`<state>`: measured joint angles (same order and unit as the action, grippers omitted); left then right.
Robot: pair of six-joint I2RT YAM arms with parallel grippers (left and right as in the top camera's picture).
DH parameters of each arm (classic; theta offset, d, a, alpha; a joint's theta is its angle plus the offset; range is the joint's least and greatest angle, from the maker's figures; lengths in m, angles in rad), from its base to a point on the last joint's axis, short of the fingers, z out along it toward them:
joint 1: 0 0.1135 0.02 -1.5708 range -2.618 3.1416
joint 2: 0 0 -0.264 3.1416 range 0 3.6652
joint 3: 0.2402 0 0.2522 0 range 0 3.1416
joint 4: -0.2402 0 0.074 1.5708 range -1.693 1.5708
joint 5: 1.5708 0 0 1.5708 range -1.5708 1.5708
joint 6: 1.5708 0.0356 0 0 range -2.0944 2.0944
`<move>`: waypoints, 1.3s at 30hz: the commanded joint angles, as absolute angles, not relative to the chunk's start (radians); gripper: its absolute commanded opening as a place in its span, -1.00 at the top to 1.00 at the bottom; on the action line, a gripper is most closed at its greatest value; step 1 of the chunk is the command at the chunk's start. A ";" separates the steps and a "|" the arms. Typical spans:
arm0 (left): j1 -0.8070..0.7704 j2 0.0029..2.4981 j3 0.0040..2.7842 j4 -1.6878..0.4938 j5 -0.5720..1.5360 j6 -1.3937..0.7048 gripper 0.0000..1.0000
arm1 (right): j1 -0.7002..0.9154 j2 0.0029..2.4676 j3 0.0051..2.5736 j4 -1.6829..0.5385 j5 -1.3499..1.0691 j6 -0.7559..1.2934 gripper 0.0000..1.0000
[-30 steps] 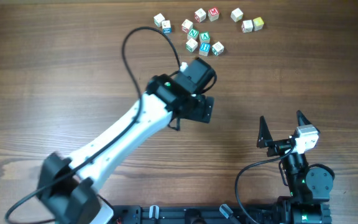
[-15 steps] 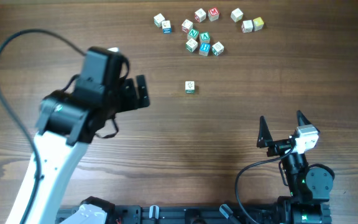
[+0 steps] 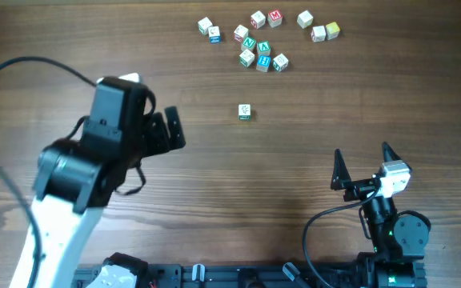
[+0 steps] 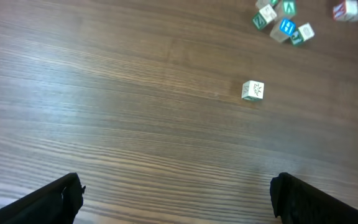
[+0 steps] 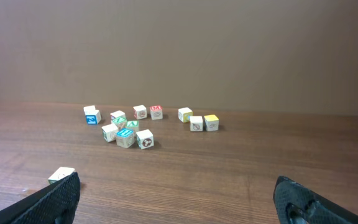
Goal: Form a tower
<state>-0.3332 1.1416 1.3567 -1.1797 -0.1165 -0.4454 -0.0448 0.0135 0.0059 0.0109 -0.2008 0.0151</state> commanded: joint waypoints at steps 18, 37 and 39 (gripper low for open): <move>-0.327 0.542 1.226 -1.464 -0.488 -0.757 -1.00 | -0.049 0.010 0.005 0.014 -0.191 0.028 -0.99; -0.327 0.548 1.176 -1.418 -0.439 -0.764 -1.00 | -0.049 0.010 0.005 0.014 -0.191 0.028 -0.99; -0.327 0.548 1.176 -1.423 -0.456 -0.765 -1.00 | -0.049 0.010 0.005 0.014 -0.191 0.028 -0.99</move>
<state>-0.3332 0.5358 1.1835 -1.4208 -0.4408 -0.7502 -0.0448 0.0135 0.0059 0.0109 -0.2005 0.0151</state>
